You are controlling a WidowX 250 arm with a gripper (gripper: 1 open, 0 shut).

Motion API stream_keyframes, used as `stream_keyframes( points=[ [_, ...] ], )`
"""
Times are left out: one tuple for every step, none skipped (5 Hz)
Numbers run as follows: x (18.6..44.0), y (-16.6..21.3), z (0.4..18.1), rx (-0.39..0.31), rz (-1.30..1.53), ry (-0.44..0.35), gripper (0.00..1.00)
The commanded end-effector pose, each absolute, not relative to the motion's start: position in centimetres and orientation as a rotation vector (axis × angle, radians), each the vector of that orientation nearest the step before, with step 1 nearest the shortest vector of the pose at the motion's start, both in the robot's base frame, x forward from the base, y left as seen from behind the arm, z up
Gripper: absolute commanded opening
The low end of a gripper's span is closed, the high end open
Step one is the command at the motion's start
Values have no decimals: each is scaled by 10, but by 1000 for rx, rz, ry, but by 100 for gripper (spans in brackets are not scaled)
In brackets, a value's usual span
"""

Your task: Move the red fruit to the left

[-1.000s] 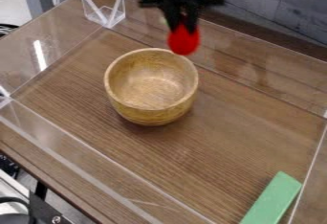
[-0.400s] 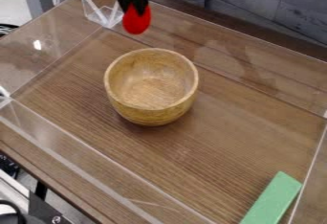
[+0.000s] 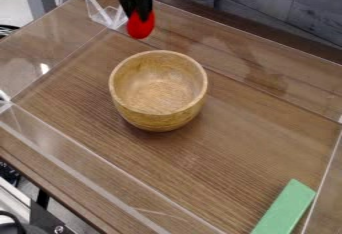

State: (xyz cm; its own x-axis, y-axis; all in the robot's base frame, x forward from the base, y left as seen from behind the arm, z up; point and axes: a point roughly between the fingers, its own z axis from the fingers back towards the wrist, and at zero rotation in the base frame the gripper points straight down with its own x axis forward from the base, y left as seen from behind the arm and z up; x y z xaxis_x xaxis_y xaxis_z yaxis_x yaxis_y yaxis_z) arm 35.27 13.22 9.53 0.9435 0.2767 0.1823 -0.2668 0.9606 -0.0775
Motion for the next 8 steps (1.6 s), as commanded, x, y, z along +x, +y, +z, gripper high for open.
stream_keyframes(
  points=[
    [361,145,110,-19,257,-250,0],
    [361,149,106,-12,244,-243,0],
    [360,155,87,4,326,-235,0],
    [359,158,70,18,407,-226,0],
    [363,168,73,12,412,-218,100],
    [368,179,76,4,420,-209,100],
    [364,178,83,-7,426,-198,100],
    [362,176,90,-14,430,-192,100]
  ],
)
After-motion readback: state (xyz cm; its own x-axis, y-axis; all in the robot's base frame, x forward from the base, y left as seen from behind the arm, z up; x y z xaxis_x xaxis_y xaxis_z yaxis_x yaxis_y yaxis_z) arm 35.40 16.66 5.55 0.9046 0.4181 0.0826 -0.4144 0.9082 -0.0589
